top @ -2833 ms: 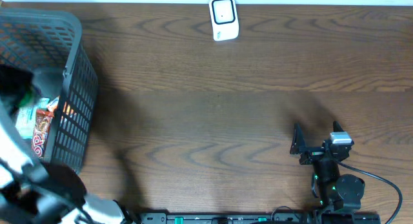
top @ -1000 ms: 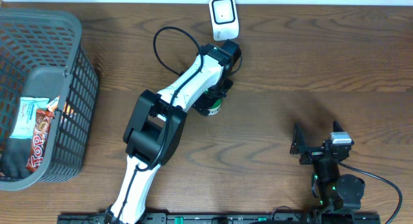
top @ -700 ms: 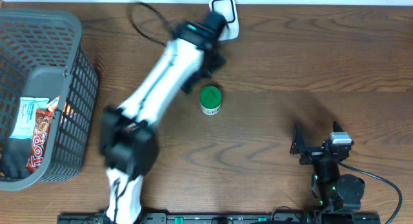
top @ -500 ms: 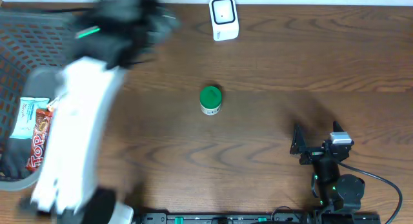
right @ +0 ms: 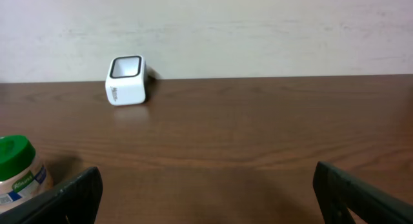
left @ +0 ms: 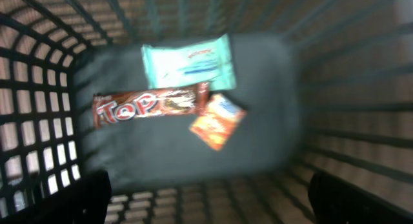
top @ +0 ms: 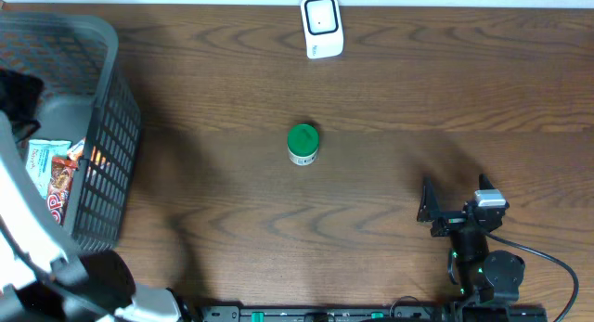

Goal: Scan the item barcode
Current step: 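Return the left gripper to the basket and grasp the Kleenex pack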

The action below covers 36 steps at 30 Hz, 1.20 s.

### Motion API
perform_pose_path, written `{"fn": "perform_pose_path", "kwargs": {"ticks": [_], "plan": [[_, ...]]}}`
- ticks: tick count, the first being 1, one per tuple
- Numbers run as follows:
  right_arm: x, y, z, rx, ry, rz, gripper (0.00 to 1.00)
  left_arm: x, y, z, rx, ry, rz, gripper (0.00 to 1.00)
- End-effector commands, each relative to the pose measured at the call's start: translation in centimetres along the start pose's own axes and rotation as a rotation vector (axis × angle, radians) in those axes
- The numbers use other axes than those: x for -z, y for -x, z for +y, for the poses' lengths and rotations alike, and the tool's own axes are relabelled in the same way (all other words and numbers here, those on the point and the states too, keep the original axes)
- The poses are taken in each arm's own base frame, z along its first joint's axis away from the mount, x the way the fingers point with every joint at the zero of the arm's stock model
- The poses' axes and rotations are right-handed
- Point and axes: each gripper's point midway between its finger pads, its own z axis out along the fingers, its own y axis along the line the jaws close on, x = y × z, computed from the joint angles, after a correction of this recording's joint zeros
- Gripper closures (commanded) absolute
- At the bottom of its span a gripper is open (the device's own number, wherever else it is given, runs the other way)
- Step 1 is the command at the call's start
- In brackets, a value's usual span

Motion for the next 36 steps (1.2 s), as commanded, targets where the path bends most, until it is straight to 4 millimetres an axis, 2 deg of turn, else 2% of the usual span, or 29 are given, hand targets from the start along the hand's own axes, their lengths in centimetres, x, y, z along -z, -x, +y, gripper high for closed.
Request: {"fn": "perform_pose_path", "kwargs": {"ticks": [1, 6, 9, 14, 20, 23, 35, 36], "plan": [[0.0, -0.1, 0.2, -0.010, 0.006, 0.001, 0.01, -4.5, -1.7, 0.0, -0.139, 0.060, 0.068, 0.02], [0.0, -0.1, 0.2, -0.010, 0.006, 0.001, 0.01, -10.0, -4.3, -1.2, -0.307, 0.066, 0.138, 0.02], [0.0, -0.1, 0.2, -0.010, 0.006, 0.001, 0.01, -12.3, -5.3, -1.3, -0.359, 0.080, 0.173, 0.02], [0.0, -0.1, 0.2, -0.010, 0.006, 0.001, 0.01, -15.1, -6.4, -1.2, -0.370, 0.116, 0.225, 0.02], [0.0, -0.1, 0.2, -0.010, 0.006, 0.001, 0.01, -18.0, -9.5, -2.0, -0.353, 0.080, 0.368, 0.02], [0.0, -0.1, 0.2, -0.010, 0.006, 0.001, 0.01, -19.1, -10.5, -1.8, -0.305, 0.105, 0.407, 0.02], [0.0, -0.1, 0.2, -0.010, 0.006, 0.001, 0.01, -22.8, -11.4, -0.4, -0.313, 0.203, 0.420, 0.01], [0.0, -0.1, 0.2, -0.010, 0.006, 0.001, 0.01, -22.9, -11.0, -0.1, -0.320, 0.227, 0.398, 0.12]]}}
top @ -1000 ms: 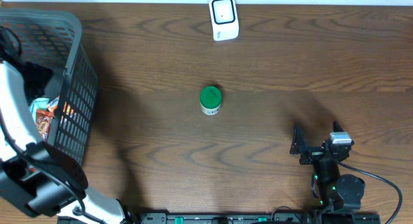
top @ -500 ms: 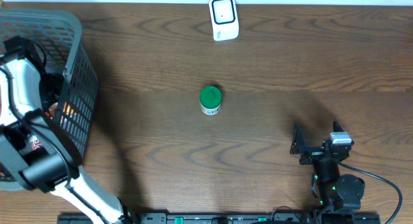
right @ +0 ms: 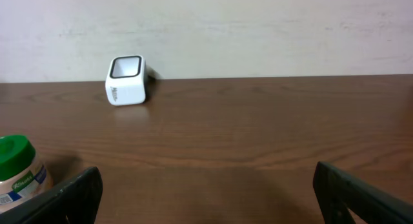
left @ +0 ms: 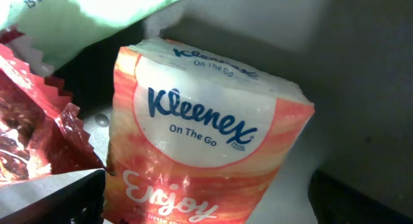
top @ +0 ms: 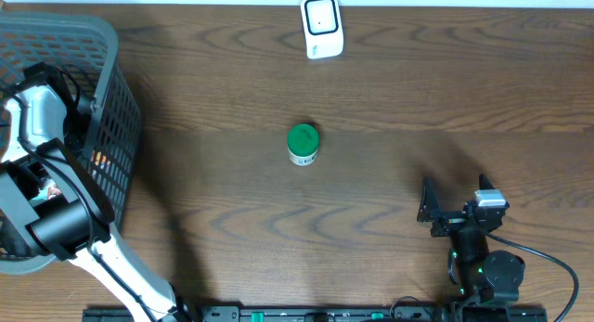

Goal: Scan the item barcode
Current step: 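Return the left gripper to the basket and grasp the Kleenex pack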

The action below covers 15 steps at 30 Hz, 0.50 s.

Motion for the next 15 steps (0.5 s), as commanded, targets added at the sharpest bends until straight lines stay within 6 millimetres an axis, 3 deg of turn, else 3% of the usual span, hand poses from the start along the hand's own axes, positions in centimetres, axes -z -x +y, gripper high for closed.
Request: {"fn": "perform_pose_path", "kwargs": {"ticks": [1, 3, 9, 12, 15], "plan": [[0.0, -0.1, 0.2, -0.010, 0.006, 0.001, 0.01, -2.4, 0.3, 1.6, 0.012, 0.116, -0.002, 0.22], [0.0, -0.1, 0.2, -0.010, 0.006, 0.001, 0.01, -2.3, 0.5, 2.1, 0.010, 0.144, -0.017, 0.36], [0.0, -0.1, 0.2, -0.010, 0.006, 0.001, 0.01, -0.7, 0.7, 2.4, 0.009, 0.151, -0.031, 0.37], [0.0, -0.1, 0.2, -0.010, 0.006, 0.001, 0.01, 2.5, 1.3, 2.3, 0.002, 0.130, -0.064, 0.40], [0.0, -0.1, 0.2, -0.010, 0.006, 0.001, 0.01, 8.1, 2.1, 2.3, 0.017, 0.077, -0.145, 0.41]]}}
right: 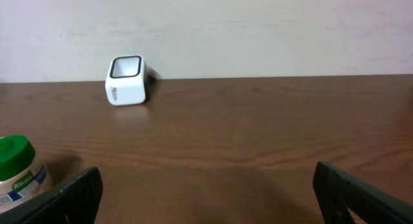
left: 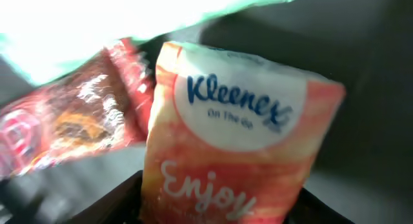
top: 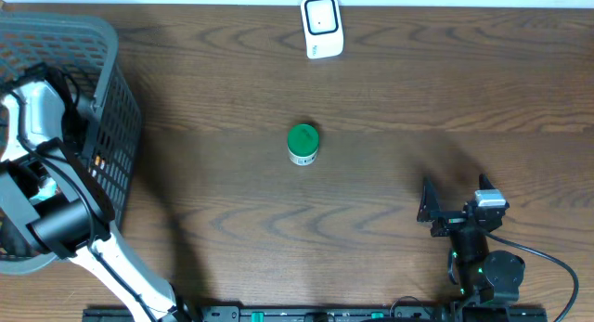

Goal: Scan the item barcode
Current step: 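Return the left gripper to the basket and grasp the Kleenex pack, then carry the Kleenex pack to the scanner and set it down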

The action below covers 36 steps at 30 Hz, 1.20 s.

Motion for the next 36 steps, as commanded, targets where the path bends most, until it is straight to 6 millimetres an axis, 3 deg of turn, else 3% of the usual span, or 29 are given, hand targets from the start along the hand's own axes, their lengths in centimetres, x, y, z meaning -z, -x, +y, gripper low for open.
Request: {"fn": "perform_pose_path", "kwargs": {"ticks": [1, 5, 9, 12, 13, 16, 18, 20, 23, 27, 29, 32, 36], "plan": [[0.0, -0.1, 0.2, -0.010, 0.006, 0.001, 0.01, 8.2, 2.5, 1.0, 0.036, -0.082, -0.186, 0.41], [0.0, -0.1, 0.2, -0.010, 0.006, 0.001, 0.01, 17.5, 1.9, 2.6, 0.072, -0.248, -0.352, 0.41], [0.0, -0.1, 0.2, -0.010, 0.006, 0.001, 0.01, 25.9, -1.9, 2.2, 0.046, -0.549, -0.460, 0.41], [0.0, -0.1, 0.2, -0.010, 0.006, 0.001, 0.01, 31.3, -6.4, 0.3, -0.067, -0.759, -0.515, 0.41], [0.0, -0.1, 0.2, -0.010, 0.006, 0.001, 0.01, 33.2, -8.7, -0.9, -0.134, -0.830, -0.528, 0.41], [0.0, -0.1, 0.2, -0.010, 0.006, 0.001, 0.01, 35.9, -14.6, -4.5, -0.298, -0.942, -0.519, 0.41], [0.0, -0.1, 0.2, -0.010, 0.006, 0.001, 0.01, 36.9, -19.9, -8.1, -0.443, -1.007, -0.474, 0.41], [0.0, -0.1, 0.2, -0.010, 0.006, 0.001, 0.01, 36.8, -25.0, -11.6, -0.544, -1.030, -0.430, 0.41], [0.0, -0.1, 0.2, -0.010, 0.006, 0.001, 0.01, 34.9, -31.7, -16.5, -0.619, -0.994, -0.398, 0.41], [0.0, -0.1, 0.2, -0.010, 0.006, 0.001, 0.01, 29.1, -40.0, -22.2, -0.610, -0.880, -0.349, 0.41], [0.0, -0.1, 0.2, -0.010, 0.006, 0.001, 0.01, 25.3, -42.8, -24.1, -0.568, -0.807, -0.329, 0.41], [0.0, -0.1, 0.2, -0.010, 0.006, 0.001, 0.01, 19.5, -45.4, -26.0, -0.517, -0.691, -0.304, 0.41], [0.0, -0.1, 0.2, -0.010, 0.006, 0.001, 0.01, 13.1, -47.0, -27.0, -0.459, -0.554, -0.274, 0.41]]}}
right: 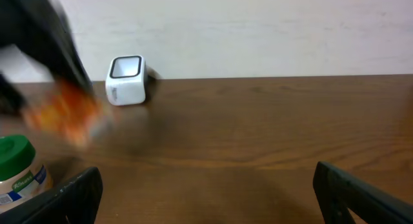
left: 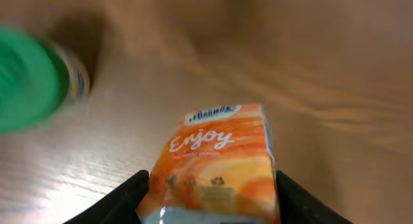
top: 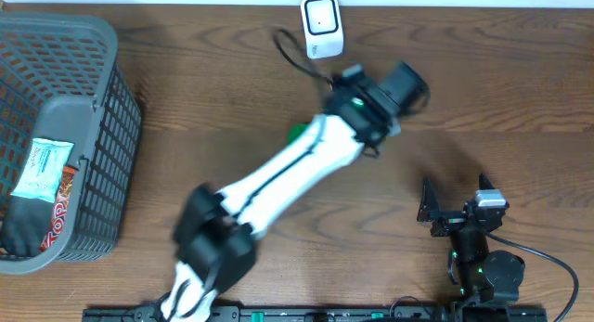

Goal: Scan the item barcode
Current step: 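Carry the Kleenex pack to the scanner and set it down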

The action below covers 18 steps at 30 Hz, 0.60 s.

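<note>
An orange Kleenex tissue pack (left: 216, 156) sits between the fingers of my left gripper (left: 213, 192), which is shut on it above the table. Its back face, with small print, faces the left wrist camera. In the overhead view my left arm reaches across the table, and the left gripper (top: 394, 88) hangs right of and below the white barcode scanner (top: 321, 26); the pack is hidden there. The right wrist view shows the pack as an orange blur (right: 64, 113) left of the scanner (right: 126, 79). My right gripper (right: 206, 198) rests open and empty near the front right.
A green-lidded jar (top: 297, 132) stands mid-table, partly under my left arm, and shows at the left wrist view's left edge (left: 29, 79). The grey basket (top: 116, 127) at the far left holds a mint-green pack (top: 42, 164) and a red snack bar (top: 58, 206).
My left gripper was down in the basket, shut on the Kleenex pack. Now it holds the pack over the middle of the table near the scanner. The right arm has not moved.
My left gripper hung open above the basket's three items. Then it stood low, open around the Kleenex pack, and after that was shut on it. Now the pack is out of the basket and held near the scanner. The right gripper stayed open and still.
</note>
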### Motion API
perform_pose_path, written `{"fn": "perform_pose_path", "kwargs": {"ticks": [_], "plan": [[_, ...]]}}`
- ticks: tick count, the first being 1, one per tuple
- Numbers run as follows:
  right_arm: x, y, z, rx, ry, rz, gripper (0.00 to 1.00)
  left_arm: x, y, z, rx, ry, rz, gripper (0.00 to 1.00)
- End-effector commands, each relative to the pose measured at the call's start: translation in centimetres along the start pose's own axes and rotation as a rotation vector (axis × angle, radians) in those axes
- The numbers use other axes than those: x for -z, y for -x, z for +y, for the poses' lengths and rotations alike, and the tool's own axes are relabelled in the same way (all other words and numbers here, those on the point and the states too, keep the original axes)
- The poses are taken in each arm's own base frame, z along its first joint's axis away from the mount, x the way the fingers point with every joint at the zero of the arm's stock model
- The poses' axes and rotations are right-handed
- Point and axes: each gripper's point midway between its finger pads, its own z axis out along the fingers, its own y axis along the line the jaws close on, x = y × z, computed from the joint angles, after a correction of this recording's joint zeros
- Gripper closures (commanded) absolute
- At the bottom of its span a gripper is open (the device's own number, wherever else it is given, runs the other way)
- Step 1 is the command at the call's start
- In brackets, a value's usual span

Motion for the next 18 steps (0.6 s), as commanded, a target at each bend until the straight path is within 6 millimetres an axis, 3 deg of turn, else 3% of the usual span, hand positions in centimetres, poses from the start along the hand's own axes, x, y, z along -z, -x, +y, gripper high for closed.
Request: {"fn": "perform_pose_path", "kwargs": {"ticks": [1, 4, 7, 14, 18], "plan": [[0.0, -0.1, 0.2, -0.009, 0.006, 0.001, 0.01, -4.0, -0.9, 2.4, 0.179, 0.138, -0.031, 0.42], [0.0, -0.1, 0.2, -0.009, 0.006, 0.001, 0.01, -6.1, -2.5, 3.1, 0.221, 0.188, -0.010, 0.43], [0.0, -0.1, 0.2, -0.009, 0.006, 0.001, 0.01, -7.1, -2.9, 3.0, 0.236, 0.186, -0.012, 0.43], [0.0, -0.1, 0.2, -0.009, 0.006, 0.001, 0.01, -7.2, -3.1, 2.8, 0.217, 0.180, -0.018, 0.43], [0.0, -0.1, 0.2, -0.009, 0.006, 0.001, 0.01, -7.0, -1.9, 3.0, 0.116, 0.197, -0.100, 0.43]]}}
